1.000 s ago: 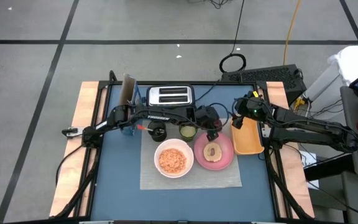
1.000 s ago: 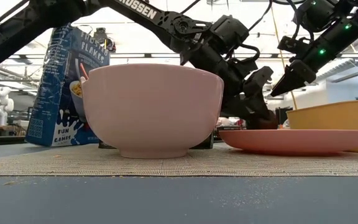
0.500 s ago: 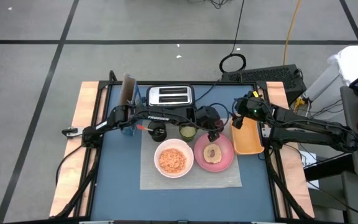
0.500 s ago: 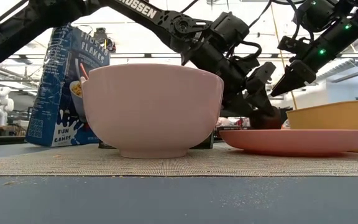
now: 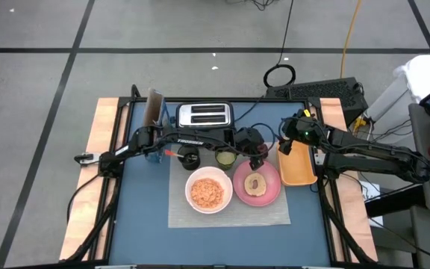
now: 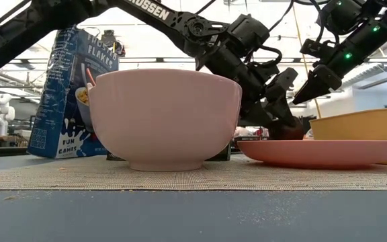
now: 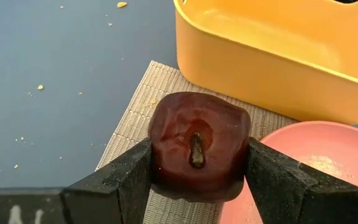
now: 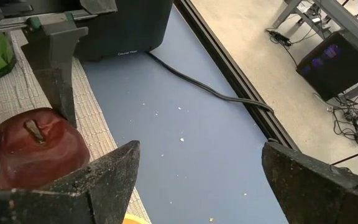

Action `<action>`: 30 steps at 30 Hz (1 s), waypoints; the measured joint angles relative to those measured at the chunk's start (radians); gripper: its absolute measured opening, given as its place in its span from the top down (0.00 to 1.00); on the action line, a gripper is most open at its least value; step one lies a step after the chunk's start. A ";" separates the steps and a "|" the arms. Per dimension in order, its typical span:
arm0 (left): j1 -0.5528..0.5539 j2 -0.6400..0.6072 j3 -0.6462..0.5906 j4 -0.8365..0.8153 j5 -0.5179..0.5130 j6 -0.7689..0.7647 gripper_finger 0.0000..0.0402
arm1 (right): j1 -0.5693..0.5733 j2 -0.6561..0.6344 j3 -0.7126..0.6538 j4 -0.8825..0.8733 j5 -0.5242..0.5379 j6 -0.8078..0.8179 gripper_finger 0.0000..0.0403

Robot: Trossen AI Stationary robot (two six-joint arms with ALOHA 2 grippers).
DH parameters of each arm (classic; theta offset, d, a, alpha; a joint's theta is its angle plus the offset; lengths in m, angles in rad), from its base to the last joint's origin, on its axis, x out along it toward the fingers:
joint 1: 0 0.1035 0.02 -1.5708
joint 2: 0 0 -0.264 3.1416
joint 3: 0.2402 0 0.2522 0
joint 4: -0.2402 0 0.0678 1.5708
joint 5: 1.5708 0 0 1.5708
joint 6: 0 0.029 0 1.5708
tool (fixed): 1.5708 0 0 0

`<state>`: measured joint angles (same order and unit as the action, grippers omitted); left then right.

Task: Arrange a breakfast setting
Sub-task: Put the apple on the top right of the gray mat

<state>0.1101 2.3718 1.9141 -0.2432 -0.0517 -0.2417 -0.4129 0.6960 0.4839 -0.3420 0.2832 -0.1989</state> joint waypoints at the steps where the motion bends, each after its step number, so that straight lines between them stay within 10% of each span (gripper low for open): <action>1: 0.000 0.000 0.000 0.000 0.000 -0.004 0.42 | 0.000 0.000 0.000 0.000 0.000 0.000 0.19; 30: 0.005 -0.001 0.000 0.002 -0.002 0.003 0.21 | 0.000 0.000 0.000 0.000 0.000 0.000 0.19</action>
<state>0.1149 2.3707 1.9141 -0.2410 -0.0535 -0.2386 -0.4129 0.6960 0.4835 -0.3420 0.2832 -0.1989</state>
